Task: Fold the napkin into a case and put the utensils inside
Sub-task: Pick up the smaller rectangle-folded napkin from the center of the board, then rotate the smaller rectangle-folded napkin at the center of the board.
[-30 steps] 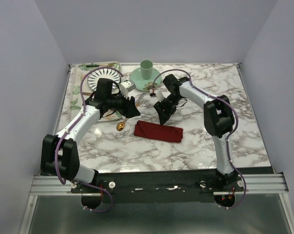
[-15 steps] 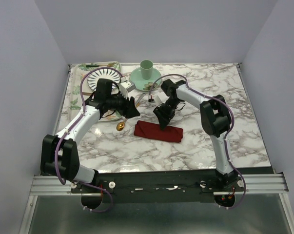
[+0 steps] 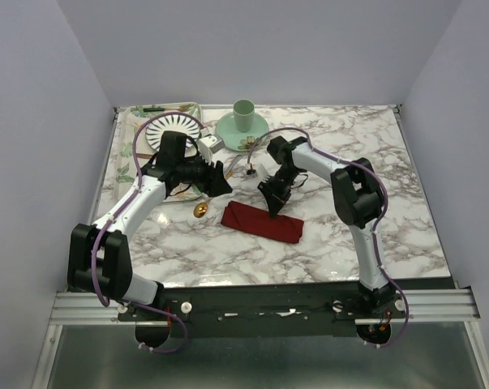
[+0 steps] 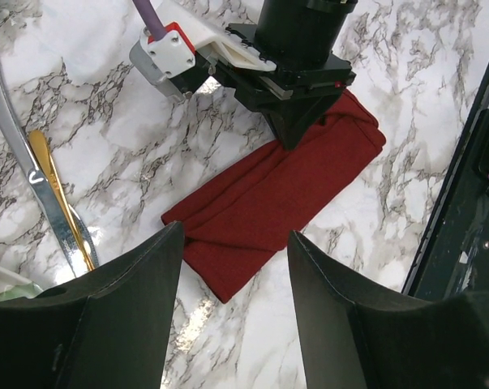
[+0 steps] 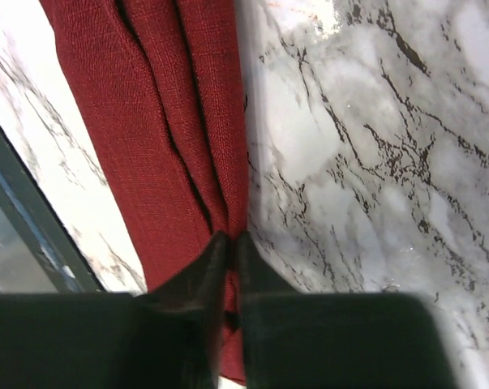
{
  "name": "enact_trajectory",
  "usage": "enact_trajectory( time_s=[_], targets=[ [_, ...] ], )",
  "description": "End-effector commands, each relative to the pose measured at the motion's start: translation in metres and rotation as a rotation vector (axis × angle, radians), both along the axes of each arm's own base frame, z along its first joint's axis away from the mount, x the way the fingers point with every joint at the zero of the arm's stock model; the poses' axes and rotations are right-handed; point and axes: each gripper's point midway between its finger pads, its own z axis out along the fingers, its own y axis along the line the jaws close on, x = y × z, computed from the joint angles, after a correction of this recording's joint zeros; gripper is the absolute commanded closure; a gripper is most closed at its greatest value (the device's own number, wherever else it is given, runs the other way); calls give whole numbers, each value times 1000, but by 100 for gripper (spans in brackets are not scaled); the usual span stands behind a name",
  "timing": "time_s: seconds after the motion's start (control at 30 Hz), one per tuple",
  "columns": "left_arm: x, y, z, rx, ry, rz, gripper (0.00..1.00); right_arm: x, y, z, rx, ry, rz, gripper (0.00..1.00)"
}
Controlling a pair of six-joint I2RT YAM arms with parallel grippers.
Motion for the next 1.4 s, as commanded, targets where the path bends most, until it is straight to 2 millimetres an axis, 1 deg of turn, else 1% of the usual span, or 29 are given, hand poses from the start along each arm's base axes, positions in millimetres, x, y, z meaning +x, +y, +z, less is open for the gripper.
enact_trajectory(
  time_s=[0.0,0.17,0.27,0.47,0.6,0.73,0.8,0.83,0.87,0.9,0.93,0.97,1.0,1.03,1.07,1.1,1.17,1.2,1.23,1.3,1.37],
  targets=[
    [5,6,3,7,-29,37,35,3,2,3,-4,-44,27,99],
    [8,10,4,0,-23,63,35,6,2,22,14,-83,25,99],
    [10,13,2,-2,-15,77,35,11,0,35,14,-136,28,99],
    [12,18,2,-2,-18,90,36,34,-11,48,-41,-296,50,99],
    [13,20,1,-1,-19,95,36,54,-21,54,-98,-407,57,99],
    [13,22,2,2,-18,104,36,75,-22,68,-111,-521,29,99],
    [13,23,1,2,-16,107,36,80,-25,72,-128,-553,17,99],
    [13,23,0,3,-14,109,36,83,-23,79,-118,-588,14,99],
    [13,24,1,2,-14,111,36,81,-26,75,-126,-591,16,99],
    [13,24,0,3,-14,112,36,82,-28,75,-141,-612,18,99],
    [12,24,0,4,-12,112,36,84,-25,81,-131,-649,14,99],
    [13,24,0,4,-13,116,36,82,-27,77,-140,-652,17,99],
    [13,24,0,4,-12,116,36,82,-29,78,-146,-664,13,99],
    [12,24,-1,3,-8,118,36,84,-26,79,-142,-685,14,99],
    [13,25,-1,4,-10,120,36,82,-25,83,-140,-703,14,99],
    [13,24,-1,3,-9,121,36,80,-28,77,-157,-708,19,99],
    [14,25,-1,3,-8,124,36,77,-22,81,-140,-746,26,99],
    [14,25,-2,4,-5,125,36,72,-25,74,-154,-748,37,99],
    [14,26,-2,5,-5,128,36,70,-18,74,-145,-766,48,99],
    [13,25,-2,7,-2,127,36,66,-18,75,-154,-797,54,99],
    [13,26,-3,9,1,128,36,56,-15,66,-161,-804,72,99]
  ],
)
